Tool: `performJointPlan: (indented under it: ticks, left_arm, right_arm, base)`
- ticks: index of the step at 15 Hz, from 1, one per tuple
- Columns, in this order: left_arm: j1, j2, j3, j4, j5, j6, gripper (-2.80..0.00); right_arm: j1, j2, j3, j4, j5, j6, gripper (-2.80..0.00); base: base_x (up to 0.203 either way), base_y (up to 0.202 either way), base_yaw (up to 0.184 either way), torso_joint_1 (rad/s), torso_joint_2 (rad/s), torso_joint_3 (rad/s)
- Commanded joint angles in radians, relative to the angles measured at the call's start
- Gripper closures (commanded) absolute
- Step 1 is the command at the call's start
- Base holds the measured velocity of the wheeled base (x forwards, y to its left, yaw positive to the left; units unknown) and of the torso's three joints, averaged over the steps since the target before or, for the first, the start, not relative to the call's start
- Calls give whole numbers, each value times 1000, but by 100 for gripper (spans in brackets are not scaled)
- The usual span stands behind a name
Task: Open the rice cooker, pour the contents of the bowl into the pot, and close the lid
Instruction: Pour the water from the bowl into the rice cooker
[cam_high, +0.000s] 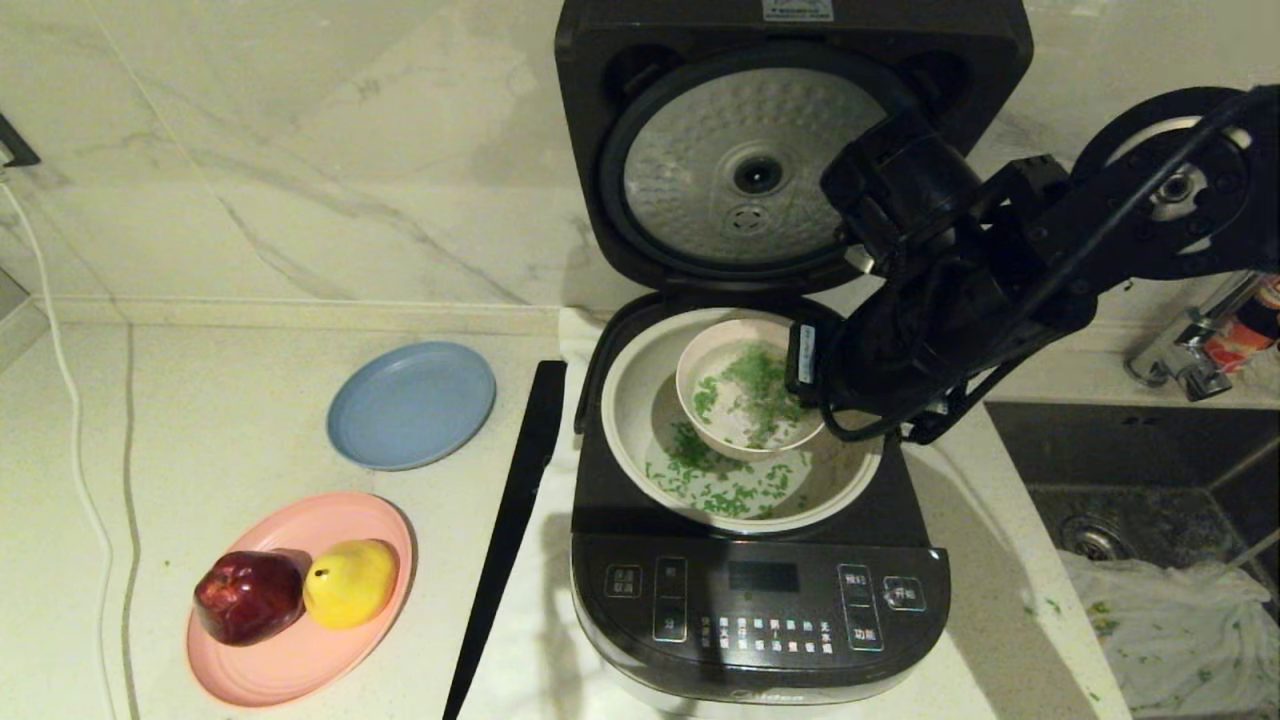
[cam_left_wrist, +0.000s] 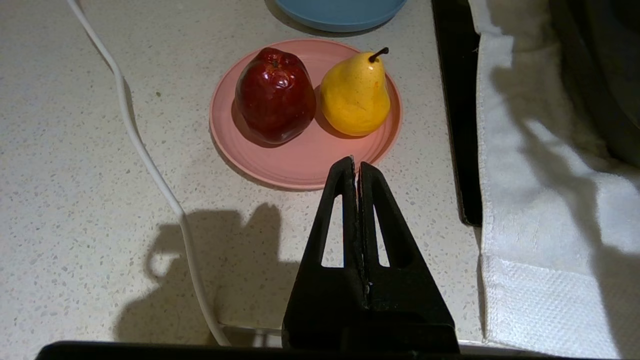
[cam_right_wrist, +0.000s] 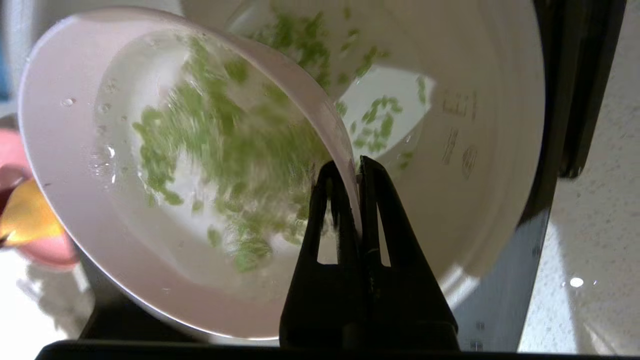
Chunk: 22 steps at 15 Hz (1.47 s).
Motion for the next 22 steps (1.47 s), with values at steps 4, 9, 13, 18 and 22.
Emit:
performJointPlan:
  ticks: [4, 9, 13, 18, 22]
  left_arm:
    - [0, -1, 0, 1, 1, 0, 0]
    - [0, -1, 0, 1, 1, 0, 0]
    - [0, -1, 0, 1, 1, 0, 0]
    - [0, -1, 0, 1, 1, 0, 0]
    - [0, -1, 0, 1, 1, 0, 0]
  right_arm:
    - [0, 16, 26, -87, -103, 22, 0]
    - [39, -42, 250, -416, -303, -78, 0]
    - [64, -87, 485, -853, -486, -283, 0]
    - [69, -107, 702, -1351, -575, -604, 0]
    - [88, -93, 847, -1708, -601, -833, 0]
  base:
    - [0, 0, 0, 0, 0, 0]
    - [0, 0, 0, 0, 0, 0]
    - [0, 0, 0, 0, 0, 0]
    - [0, 0, 0, 0, 0, 0]
    - [0, 0, 0, 0, 0, 0]
